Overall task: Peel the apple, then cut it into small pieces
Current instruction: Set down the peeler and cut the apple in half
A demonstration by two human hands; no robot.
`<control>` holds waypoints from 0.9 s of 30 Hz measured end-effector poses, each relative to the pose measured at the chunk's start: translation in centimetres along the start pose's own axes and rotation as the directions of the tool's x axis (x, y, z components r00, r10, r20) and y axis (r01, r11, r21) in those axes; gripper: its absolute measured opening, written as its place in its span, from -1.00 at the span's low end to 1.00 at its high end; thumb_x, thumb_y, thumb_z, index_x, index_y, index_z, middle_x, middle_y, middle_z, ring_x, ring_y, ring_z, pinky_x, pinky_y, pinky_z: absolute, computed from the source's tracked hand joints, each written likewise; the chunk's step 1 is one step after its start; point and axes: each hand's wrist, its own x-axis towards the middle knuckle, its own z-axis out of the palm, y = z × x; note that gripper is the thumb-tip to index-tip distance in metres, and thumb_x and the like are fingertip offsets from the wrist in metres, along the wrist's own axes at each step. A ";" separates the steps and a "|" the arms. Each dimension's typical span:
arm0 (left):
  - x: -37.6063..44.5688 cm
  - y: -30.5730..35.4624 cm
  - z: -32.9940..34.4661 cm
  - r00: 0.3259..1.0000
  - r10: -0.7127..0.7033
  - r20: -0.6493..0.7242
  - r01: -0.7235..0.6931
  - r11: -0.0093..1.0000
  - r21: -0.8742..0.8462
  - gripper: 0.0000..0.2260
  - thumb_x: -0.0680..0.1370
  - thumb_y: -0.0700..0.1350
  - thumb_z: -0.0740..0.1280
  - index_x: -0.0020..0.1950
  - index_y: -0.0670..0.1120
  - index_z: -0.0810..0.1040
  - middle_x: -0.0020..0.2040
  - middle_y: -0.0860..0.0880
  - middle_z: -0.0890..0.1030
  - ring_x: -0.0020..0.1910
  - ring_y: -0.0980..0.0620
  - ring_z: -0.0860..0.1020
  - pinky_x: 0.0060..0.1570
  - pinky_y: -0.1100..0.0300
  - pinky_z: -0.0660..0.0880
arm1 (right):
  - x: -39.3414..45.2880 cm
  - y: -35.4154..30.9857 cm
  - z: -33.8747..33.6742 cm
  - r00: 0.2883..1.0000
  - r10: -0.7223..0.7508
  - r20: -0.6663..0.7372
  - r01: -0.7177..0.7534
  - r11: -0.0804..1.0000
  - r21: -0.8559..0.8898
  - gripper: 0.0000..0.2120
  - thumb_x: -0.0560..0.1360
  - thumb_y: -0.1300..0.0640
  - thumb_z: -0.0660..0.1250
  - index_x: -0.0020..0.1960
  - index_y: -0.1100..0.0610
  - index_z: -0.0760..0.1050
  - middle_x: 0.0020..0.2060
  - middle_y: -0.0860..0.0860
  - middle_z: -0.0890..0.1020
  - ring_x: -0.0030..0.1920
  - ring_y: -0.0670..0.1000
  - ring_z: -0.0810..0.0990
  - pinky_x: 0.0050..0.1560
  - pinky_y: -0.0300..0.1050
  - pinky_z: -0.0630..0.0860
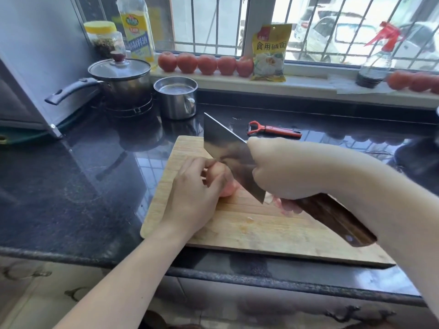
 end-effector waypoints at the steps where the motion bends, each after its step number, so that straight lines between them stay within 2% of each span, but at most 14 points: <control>1: 0.2 -0.3 0.0 1.000 -0.020 -0.006 0.020 1.000 -0.017 -0.75 0.58 0.06 0.40 0.21 0.00 0.60 0.12 0.12 0.58 0.10 0.12 0.57 0.11 0.03 0.57 | 0.4 -0.3 0.1 1.000 -0.003 0.005 0.003 1.000 -0.012 -0.94 0.61 0.18 0.12 0.06 0.14 0.33 -0.24 0.14 0.60 -0.45 0.07 0.62 -0.30 0.04 0.67; 3: 0.5 -0.6 -0.1 0.998 -0.064 -0.006 0.064 0.996 -0.058 -0.79 0.61 0.07 0.39 0.18 0.00 0.61 0.12 0.13 0.60 0.10 0.16 0.57 0.09 0.13 0.55 | 0.7 -1.0 -0.1 1.000 -0.010 0.025 0.010 1.000 0.011 -0.94 0.61 0.16 0.10 0.01 0.14 0.31 -0.23 0.15 0.60 -0.53 0.05 0.60 -0.39 -0.04 0.64; 6: 1.1 -0.8 -0.6 0.993 -0.117 -0.015 0.116 0.991 -0.062 -0.81 0.65 0.10 0.31 0.11 0.04 0.64 0.07 0.14 0.63 0.08 0.17 0.57 0.03 0.32 0.47 | 1.0 -2.0 0.0 1.000 -0.023 0.014 0.023 0.999 0.022 -0.91 0.63 0.13 0.09 0.07 0.15 0.29 -0.16 0.17 0.57 -0.50 0.09 0.60 -0.44 0.01 0.63; 8: 1.2 -1.0 -0.6 0.991 -0.130 -0.026 0.128 0.989 -0.068 -0.79 0.67 0.10 0.26 0.13 0.07 0.64 0.04 0.13 0.66 0.09 0.12 0.58 0.07 0.24 0.48 | 1.5 -2.5 0.5 1.000 -0.025 0.004 0.025 0.999 0.041 -0.91 0.63 0.15 0.11 0.10 0.14 0.27 -0.14 0.18 0.52 -0.52 0.09 0.59 -0.52 -0.02 0.61; 10: 1.1 -1.2 -0.5 0.993 -0.100 -0.058 0.097 0.993 -0.060 -0.77 0.68 0.08 0.24 0.25 0.07 0.60 0.11 0.11 0.64 0.13 0.09 0.57 0.16 0.07 0.51 | 1.8 -2.7 0.9 0.999 -0.029 -0.013 0.030 0.999 0.037 -0.94 0.62 0.17 0.12 0.07 0.11 0.25 -0.13 0.17 0.47 -0.56 0.07 0.58 -0.60 -0.10 0.54; 11: 1.0 -1.2 -0.6 0.995 -0.070 -0.075 0.066 0.996 -0.060 -0.76 0.67 0.06 0.27 0.30 0.06 0.59 0.16 0.11 0.61 0.16 0.10 0.55 0.19 0.05 0.51 | 1.9 -2.6 1.0 0.999 -0.030 -0.025 0.031 0.999 0.038 -0.95 0.62 0.18 0.13 0.04 0.10 0.25 -0.12 0.16 0.47 -0.54 0.09 0.59 -0.60 -0.09 0.54; 14: 0.8 -1.0 -0.7 0.997 0.062 -0.047 -0.064 0.997 -0.034 -0.74 0.58 0.02 0.41 0.25 0.02 0.60 0.16 0.13 0.56 0.17 0.25 0.47 0.20 0.32 0.43 | 2.2 -1.9 1.0 0.998 -0.034 -0.055 0.036 0.999 0.028 -0.88 0.62 0.18 0.13 -0.07 0.05 0.22 -0.12 0.14 0.47 -0.48 0.10 0.61 -0.55 -0.06 0.55; 16: 1.0 -1.2 -1.0 0.995 0.104 0.004 -0.104 0.994 0.012 -0.67 0.48 0.00 0.52 0.21 0.02 0.59 0.14 0.13 0.55 0.14 0.27 0.46 0.15 0.42 0.38 | 2.4 -1.7 1.1 0.998 -0.037 -0.050 0.039 0.999 0.028 -0.90 0.62 0.17 0.14 -0.04 0.06 0.22 -0.10 0.15 0.47 -0.43 0.11 0.63 -0.48 -0.02 0.61; 19: 1.5 -1.8 -1.4 0.997 0.077 0.027 -0.078 0.996 0.042 -0.63 0.42 0.05 0.55 0.18 0.03 0.61 0.12 0.16 0.55 0.14 0.19 0.50 0.17 0.26 0.47 | 2.7 -1.9 1.4 0.997 -0.039 -0.065 0.039 0.999 -0.004 -0.82 0.62 0.17 0.18 -0.09 0.04 0.20 -0.14 0.13 0.47 -0.45 0.11 0.62 -0.52 -0.05 0.59; 21: 1.7 -2.2 -1.5 0.999 0.047 0.021 -0.048 0.999 0.020 -0.65 0.41 0.05 0.55 0.15 0.03 0.62 0.10 0.16 0.57 0.14 0.15 0.53 0.10 0.31 0.51 | 2.9 -2.0 1.9 0.995 -0.049 -0.083 0.048 0.999 -0.012 -0.73 0.61 0.18 0.21 -0.16 0.00 0.16 -0.18 0.11 0.45 -0.50 0.08 0.58 -0.58 -0.10 0.53; 24: 2.0 -2.4 -1.5 1.000 -0.004 0.024 0.006 0.999 -0.049 -0.68 0.43 0.02 0.56 0.15 0.06 0.63 0.10 0.15 0.58 0.14 0.15 0.55 -0.01 0.44 0.52 | 3.1 -2.1 2.3 0.993 -0.057 -0.102 0.063 0.997 0.048 -0.78 0.61 0.17 0.20 -0.12 0.03 0.18 -0.17 0.10 0.42 -0.50 0.10 0.59 -0.58 0.02 0.59; 27: 2.5 -2.5 -1.3 1.000 -0.014 0.001 0.014 0.999 -0.039 -0.68 0.46 0.07 0.54 0.17 0.09 0.62 0.11 0.15 0.61 0.15 0.14 0.56 0.06 0.32 0.56 | 3.4 -2.0 2.3 0.992 -0.036 -0.121 0.046 0.996 0.074 -0.84 0.61 0.15 0.22 -0.02 0.06 0.22 -0.17 0.09 0.43 -0.42 0.12 0.63 -0.52 0.10 0.62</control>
